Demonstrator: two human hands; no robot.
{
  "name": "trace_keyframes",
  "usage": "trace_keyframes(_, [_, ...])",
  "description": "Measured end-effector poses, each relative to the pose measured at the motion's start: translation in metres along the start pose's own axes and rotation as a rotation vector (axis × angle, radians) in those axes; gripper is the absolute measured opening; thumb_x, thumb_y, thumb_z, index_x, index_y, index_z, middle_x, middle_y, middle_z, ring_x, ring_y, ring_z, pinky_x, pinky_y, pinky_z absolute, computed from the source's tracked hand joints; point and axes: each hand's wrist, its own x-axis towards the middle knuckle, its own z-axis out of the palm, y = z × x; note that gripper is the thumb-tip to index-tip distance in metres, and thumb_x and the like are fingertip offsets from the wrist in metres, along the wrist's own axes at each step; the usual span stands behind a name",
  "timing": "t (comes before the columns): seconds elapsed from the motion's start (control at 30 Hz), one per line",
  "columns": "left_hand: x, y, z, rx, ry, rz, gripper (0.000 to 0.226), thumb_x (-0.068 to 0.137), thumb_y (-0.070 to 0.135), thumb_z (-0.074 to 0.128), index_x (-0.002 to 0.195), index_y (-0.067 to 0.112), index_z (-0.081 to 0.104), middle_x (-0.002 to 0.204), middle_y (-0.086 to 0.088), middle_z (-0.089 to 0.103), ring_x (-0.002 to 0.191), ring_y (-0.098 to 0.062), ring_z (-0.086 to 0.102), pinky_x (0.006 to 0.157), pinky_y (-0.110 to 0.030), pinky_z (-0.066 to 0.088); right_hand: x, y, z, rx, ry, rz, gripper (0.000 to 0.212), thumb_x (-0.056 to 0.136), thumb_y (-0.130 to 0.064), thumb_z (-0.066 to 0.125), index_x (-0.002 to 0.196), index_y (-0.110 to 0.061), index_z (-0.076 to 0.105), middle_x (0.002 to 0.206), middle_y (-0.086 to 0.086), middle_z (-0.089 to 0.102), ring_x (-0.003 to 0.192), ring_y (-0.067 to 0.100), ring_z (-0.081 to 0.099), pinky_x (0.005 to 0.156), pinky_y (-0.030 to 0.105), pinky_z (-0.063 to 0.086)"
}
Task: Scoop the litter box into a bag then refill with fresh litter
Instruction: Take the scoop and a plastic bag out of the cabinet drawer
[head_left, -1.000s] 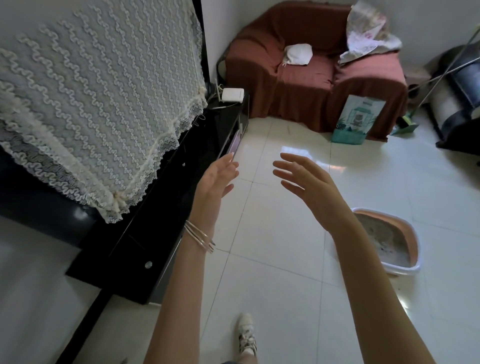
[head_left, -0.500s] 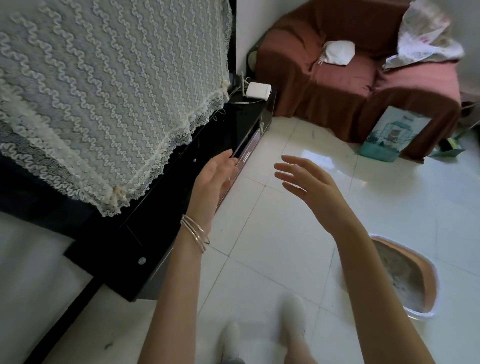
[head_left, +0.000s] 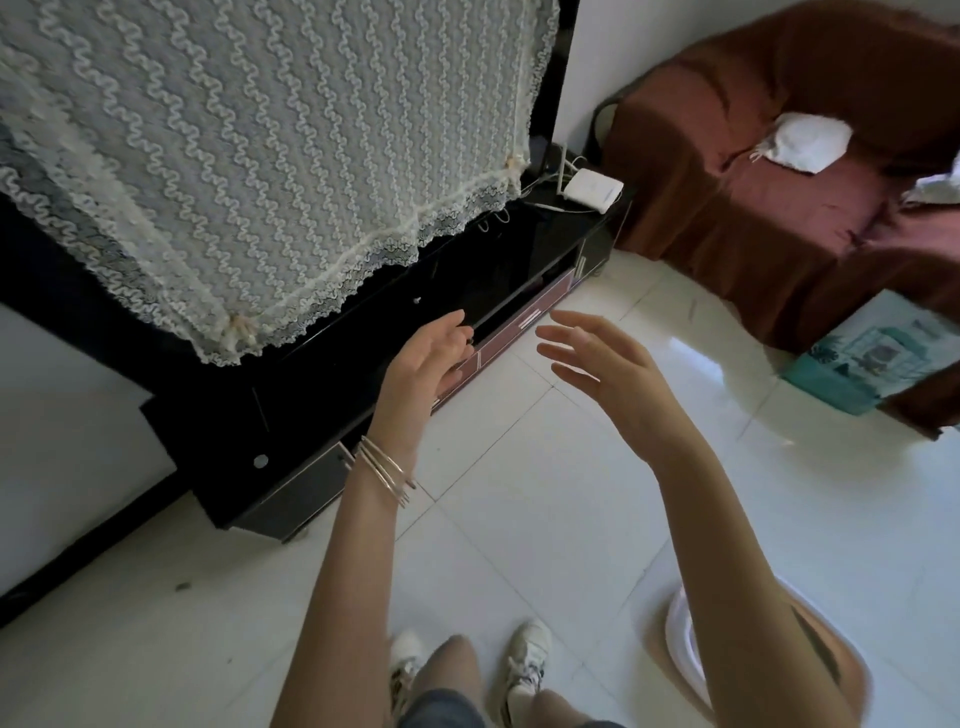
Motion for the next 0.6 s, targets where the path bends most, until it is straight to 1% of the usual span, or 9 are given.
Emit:
trace_keyframes(0.07, [0.001, 0.000, 0.002, 0.001, 0.036, 0.001, 0.032, 0.095, 0.024, 0.043, 0.126, 0.021, 0.051, 0.120, 0.002, 0.059, 0.112, -0.011, 0.058, 0.095, -0.027, 0.046, 0.005, 0.002, -0.005, -0.007, -0.031, 0.005, 0.038, 0.084, -0.037, 0.055, 0.118, -0.023, 0.060, 0.118, -0.002, 0.065, 0.112, 0.014, 0.060, 0.103, 0.038, 0.043])
trace_keyframes(0.17, [0.005, 0.000, 0.000, 0.003, 0.086, 0.008, 0.030, 0.095, 0.024, 0.042, 0.123, 0.024, 0.051, 0.122, 0.002, 0.058, 0.111, -0.010, 0.058, 0.093, -0.026, 0.047, 0.018, 0.003, -0.007, -0.020, -0.085, 0.013, 0.039, 0.085, -0.037, 0.053, 0.120, -0.022, 0.058, 0.119, -0.003, 0.065, 0.112, 0.013, 0.060, 0.103, 0.039, 0.042])
trace_keyframes(0.3, [0.017, -0.005, -0.007, -0.016, 0.139, -0.003, 0.029, 0.095, 0.023, 0.042, 0.123, 0.024, 0.051, 0.120, 0.002, 0.058, 0.110, -0.010, 0.058, 0.094, -0.027, 0.047, 0.041, 0.003, -0.006, -0.026, -0.132, 0.022, 0.040, 0.086, -0.037, 0.052, 0.123, -0.021, 0.057, 0.120, -0.001, 0.064, 0.113, 0.013, 0.060, 0.103, 0.037, 0.043])
trace_keyframes(0.5, [0.056, -0.006, -0.017, -0.061, 0.161, -0.003, 0.030, 0.096, 0.024, 0.042, 0.124, 0.023, 0.051, 0.123, 0.000, 0.058, 0.111, -0.010, 0.058, 0.093, -0.027, 0.046, 0.084, -0.001, -0.001, -0.058, -0.159, 0.033, 0.039, 0.086, -0.038, 0.053, 0.121, -0.022, 0.058, 0.117, -0.003, 0.066, 0.110, 0.011, 0.061, 0.099, 0.033, 0.045])
trace_keyframes(0.6, [0.080, 0.000, -0.024, -0.086, 0.176, 0.009, 0.029, 0.095, 0.025, 0.043, 0.122, 0.024, 0.052, 0.123, 0.000, 0.058, 0.112, -0.010, 0.058, 0.096, -0.029, 0.046, 0.111, -0.009, 0.004, -0.077, -0.173, 0.037, 0.036, 0.089, -0.037, 0.055, 0.121, -0.021, 0.058, 0.117, -0.003, 0.066, 0.110, 0.011, 0.061, 0.101, 0.035, 0.045])
